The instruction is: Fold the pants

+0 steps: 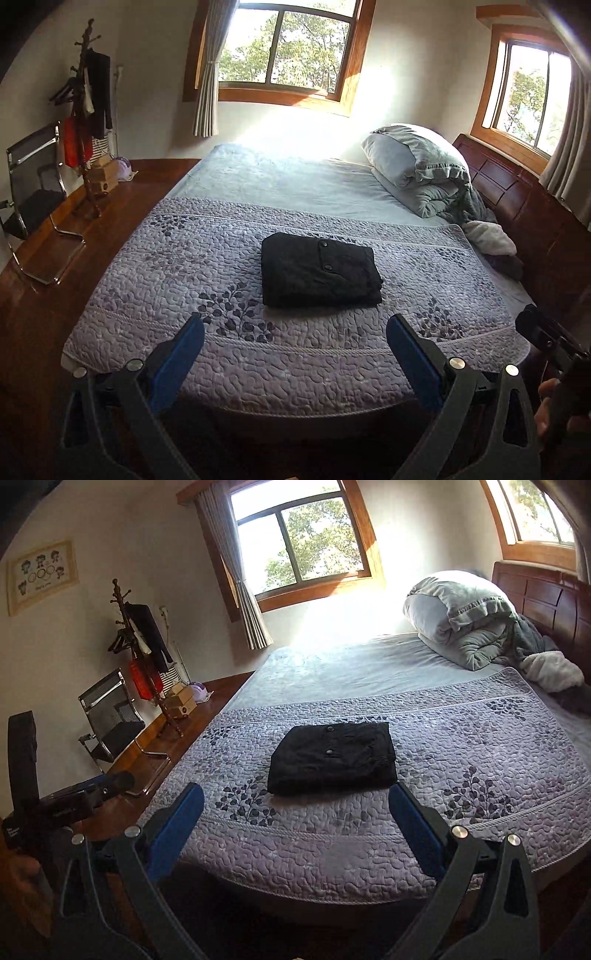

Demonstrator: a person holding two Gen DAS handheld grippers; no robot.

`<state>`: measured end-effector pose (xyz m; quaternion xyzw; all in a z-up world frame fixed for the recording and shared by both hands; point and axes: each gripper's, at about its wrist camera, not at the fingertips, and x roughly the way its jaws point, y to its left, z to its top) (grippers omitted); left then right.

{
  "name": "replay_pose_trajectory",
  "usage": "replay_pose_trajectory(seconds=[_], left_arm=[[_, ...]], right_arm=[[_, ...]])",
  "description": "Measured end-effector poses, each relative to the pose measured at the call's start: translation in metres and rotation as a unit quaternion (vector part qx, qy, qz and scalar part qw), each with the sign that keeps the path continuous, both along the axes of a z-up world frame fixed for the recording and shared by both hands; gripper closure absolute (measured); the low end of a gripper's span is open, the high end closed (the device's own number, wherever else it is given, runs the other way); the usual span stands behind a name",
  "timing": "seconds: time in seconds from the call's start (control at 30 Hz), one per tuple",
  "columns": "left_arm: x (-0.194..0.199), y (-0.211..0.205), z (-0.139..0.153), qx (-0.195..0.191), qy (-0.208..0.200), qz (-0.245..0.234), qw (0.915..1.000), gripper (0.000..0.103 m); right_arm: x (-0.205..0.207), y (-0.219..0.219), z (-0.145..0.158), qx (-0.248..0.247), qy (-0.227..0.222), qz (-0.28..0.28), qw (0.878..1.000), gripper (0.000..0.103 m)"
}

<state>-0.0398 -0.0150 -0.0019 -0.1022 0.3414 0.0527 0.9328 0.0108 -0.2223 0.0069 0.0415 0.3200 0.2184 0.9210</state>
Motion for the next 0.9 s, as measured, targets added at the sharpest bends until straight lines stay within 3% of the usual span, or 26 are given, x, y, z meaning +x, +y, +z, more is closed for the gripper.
replay_pose_trajectory(seconds=[0.33,0.5,0.9], left_arm=[[-0.047,-0.03,0.006,0.056,-0.004,0.013,0.9983,0.004],[-0.06,-0.031,0.014,0.03,-0.018,-0.008,0.9993,0.004],[-0.075,-0.029,0.03,0.037,-0.05,0.003,0.9981,0.004]], right_arm=[[-0.041,0.01,-0.003,-0.026,0.015,-0.01,1.0,0.003],[-0.054,0.015,-0.001,-0.039,0.005,-0.01,0.999,0.003],[-0.06,0.021,0.013,-0.041,-0.014,-0.014,0.999,0.003]])
